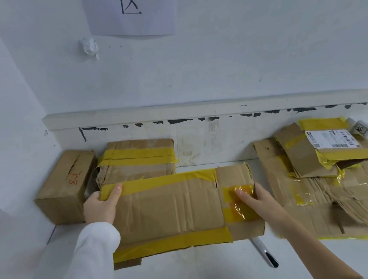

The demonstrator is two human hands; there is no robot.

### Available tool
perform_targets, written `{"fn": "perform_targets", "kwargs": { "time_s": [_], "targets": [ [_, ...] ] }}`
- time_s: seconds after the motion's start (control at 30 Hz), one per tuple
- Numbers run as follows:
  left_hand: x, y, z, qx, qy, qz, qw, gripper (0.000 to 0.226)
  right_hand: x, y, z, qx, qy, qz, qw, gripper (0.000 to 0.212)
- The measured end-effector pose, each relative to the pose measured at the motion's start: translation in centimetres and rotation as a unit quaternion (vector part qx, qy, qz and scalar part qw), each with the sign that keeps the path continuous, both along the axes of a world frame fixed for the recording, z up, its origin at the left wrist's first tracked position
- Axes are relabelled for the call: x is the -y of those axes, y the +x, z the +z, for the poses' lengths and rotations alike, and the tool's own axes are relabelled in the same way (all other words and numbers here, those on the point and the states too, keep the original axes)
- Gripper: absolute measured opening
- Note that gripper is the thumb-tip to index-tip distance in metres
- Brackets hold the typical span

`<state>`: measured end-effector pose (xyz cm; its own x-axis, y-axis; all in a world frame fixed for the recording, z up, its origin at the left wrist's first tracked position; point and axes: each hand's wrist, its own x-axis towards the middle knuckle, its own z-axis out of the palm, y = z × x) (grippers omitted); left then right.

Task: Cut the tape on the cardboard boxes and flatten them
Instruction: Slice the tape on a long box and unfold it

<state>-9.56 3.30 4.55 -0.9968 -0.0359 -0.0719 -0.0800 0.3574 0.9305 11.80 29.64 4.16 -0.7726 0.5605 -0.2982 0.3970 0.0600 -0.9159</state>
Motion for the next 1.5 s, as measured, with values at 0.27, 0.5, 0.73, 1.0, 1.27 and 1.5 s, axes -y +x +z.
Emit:
{"fn": "perform_targets", "kwargs": {
  "time_s": [0.27,0.5,0.73,1.0,1.27,1.5],
  "targets": [
    [-3.2,0.5,0.9,-0.081,-0.027,-0.185,0.979,0.075,-2.1,0.2,0.9,-0.008,0.226,-0.2,0.953,0.034],
    [-11.4,2.3,-1.4,-0.167,-0.249,-0.332,0.894,0.079,-7.4,4.7,3.3,0.028,0.278,-0.305,0.911,0.035],
    [-24.0,7.5,0.3,-0.217,-0.258,-0.383,0.86,0.071,-17.4,11.2,5.2,0.082,0.351,-0.365,0.858,0.049],
    [-40.7,11.1,1.6,-0.204,-0.259,-0.358,0.873,0.064,-34.5,12.8,6.8,0.223,0.439,-0.266,0.829,0.036],
    [-44.4,12.9,-3.6,-0.17,-0.383,-0.316,0.851,0.058,-41.2,8.7,-1.1,0.326,0.415,-0.094,0.844,0.064],
    [-49.1,13.5,-6.2,-0.115,-0.435,-0.394,0.802,0.049,-40.1,5.3,-5.0,0.31,0.377,0.051,0.871,0.061]
  ]
}}
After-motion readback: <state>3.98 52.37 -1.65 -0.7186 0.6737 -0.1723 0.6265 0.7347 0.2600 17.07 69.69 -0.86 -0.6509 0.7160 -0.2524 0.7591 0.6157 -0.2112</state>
